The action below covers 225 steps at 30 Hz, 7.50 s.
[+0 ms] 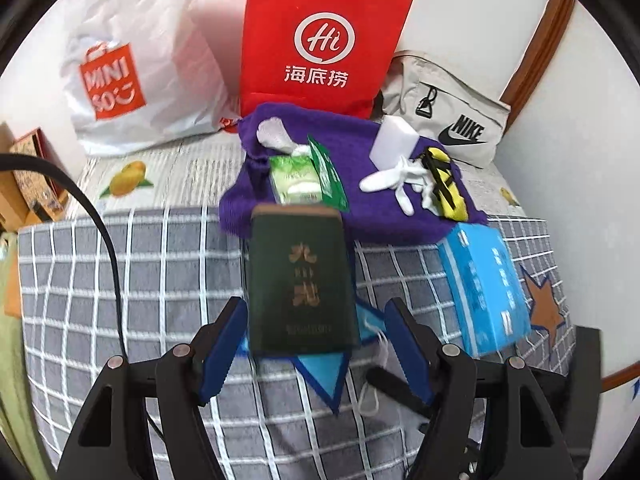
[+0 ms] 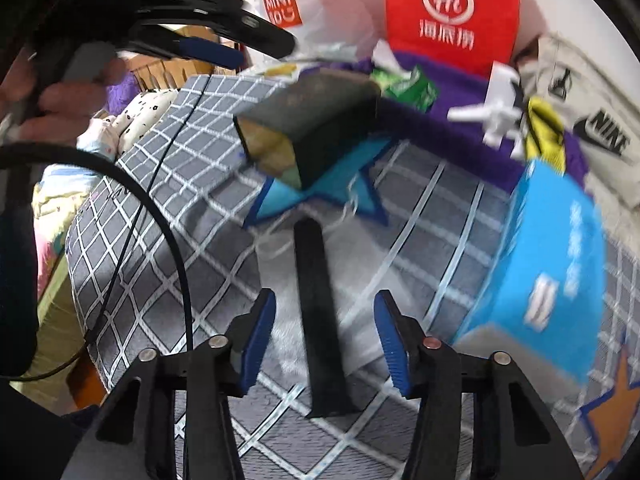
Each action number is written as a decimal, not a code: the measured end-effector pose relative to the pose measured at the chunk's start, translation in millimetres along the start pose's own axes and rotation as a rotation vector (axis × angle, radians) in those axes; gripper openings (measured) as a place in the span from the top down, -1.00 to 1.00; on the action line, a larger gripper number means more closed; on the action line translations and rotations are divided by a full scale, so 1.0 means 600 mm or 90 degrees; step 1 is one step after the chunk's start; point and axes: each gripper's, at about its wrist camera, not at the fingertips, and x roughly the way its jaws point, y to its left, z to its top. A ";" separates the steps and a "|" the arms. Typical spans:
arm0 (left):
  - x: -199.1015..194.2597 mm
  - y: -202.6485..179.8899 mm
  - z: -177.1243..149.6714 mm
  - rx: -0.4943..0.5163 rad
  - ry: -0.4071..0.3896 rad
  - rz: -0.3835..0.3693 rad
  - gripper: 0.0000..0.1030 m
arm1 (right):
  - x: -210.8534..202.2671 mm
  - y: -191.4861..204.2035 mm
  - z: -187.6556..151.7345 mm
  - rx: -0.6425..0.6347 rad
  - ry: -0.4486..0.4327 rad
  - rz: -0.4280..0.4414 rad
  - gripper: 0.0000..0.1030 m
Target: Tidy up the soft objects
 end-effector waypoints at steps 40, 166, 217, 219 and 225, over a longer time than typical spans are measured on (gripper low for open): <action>0.079 -0.047 -0.144 0.054 0.067 -0.167 -0.35 | -0.077 -0.020 -0.083 0.091 -0.064 -0.053 0.60; 0.234 -0.023 0.265 0.014 0.028 0.016 -0.12 | 0.120 -0.297 0.353 0.117 -0.004 -0.013 0.12; -0.167 -0.180 -0.154 0.063 -0.146 0.121 -0.60 | -0.246 -0.007 -0.007 0.211 -0.168 -0.151 -0.78; -0.170 -0.185 -0.161 0.066 -0.151 0.126 -0.60 | -0.249 -0.004 -0.018 0.216 -0.170 -0.148 -0.78; -0.176 -0.190 -0.176 0.063 -0.146 0.110 -0.60 | -0.262 0.011 -0.037 0.220 -0.179 -0.145 -0.84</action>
